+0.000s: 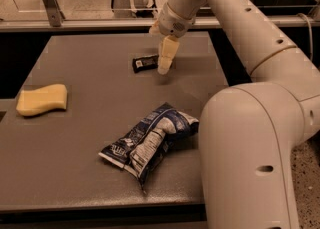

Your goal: Move rxbar chocolate near blue chip bag

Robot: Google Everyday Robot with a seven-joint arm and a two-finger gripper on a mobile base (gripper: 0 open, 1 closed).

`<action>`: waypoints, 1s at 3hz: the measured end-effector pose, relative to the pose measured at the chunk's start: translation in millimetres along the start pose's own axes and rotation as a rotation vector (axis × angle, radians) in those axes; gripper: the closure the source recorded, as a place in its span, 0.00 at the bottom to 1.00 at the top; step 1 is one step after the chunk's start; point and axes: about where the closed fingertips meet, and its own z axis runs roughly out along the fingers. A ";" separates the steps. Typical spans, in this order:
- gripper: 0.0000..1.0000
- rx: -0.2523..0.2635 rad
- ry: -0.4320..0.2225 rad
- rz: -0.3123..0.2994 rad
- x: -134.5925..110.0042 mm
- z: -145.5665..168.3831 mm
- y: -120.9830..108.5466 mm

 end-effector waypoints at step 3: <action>0.40 -0.003 0.021 0.064 23.4 31.2 -10.0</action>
Offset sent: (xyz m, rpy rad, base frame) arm 0.0117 -0.0143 -0.0392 -0.0312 0.0456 -0.0707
